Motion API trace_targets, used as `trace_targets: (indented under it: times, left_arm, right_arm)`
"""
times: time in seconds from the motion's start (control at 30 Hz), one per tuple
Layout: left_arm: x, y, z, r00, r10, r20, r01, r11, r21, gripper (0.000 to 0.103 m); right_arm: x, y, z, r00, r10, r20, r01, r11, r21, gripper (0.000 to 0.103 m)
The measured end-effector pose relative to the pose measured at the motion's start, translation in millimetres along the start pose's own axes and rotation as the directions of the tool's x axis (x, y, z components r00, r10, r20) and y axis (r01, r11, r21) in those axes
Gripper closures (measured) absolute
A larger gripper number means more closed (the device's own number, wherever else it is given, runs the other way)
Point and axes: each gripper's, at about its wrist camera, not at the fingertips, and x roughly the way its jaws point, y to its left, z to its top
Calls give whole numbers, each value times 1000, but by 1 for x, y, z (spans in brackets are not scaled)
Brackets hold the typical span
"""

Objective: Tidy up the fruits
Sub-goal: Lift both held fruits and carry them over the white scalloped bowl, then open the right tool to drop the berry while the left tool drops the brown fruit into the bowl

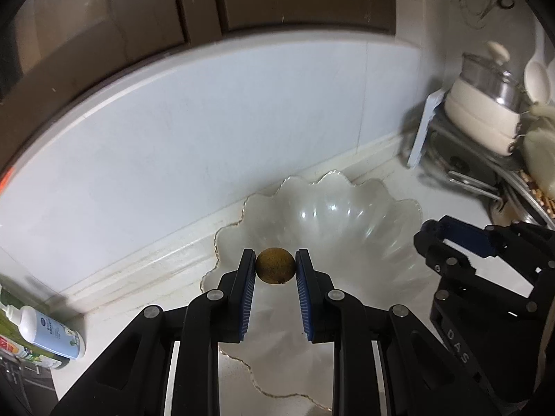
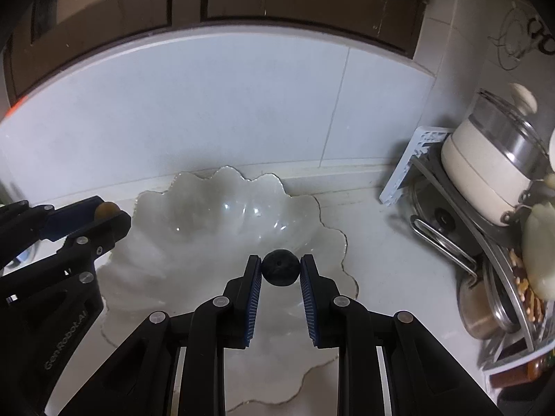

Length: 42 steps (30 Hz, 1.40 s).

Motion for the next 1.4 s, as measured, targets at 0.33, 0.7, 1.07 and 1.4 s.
trace_targets:
  times: [0.33, 0.7, 1.07, 1.4]
  left_arm:
    - [45, 3, 3, 995, 12, -102, -11, 1000, 8, 79]
    - [77, -1, -7, 980, -12, -200, 13, 1000, 2, 79]
    - [92, -8, -11, 967, -46, -252, 48, 999, 2, 78]
    - [82, -4, -8, 973, -28, -230, 28, 1000, -2, 63]
  right_arm:
    - [44, -1, 0, 991, 15, -130, -14, 1000, 9, 79]
    - [75, -4, -8, 973, 22, -230, -18, 1000, 19, 79]
    - [88, -6, -15, 959, 51, -280, -41, 998, 43, 78]
    - [81, -7, -13, 964, 8, -266, -4, 1000, 16, 71]
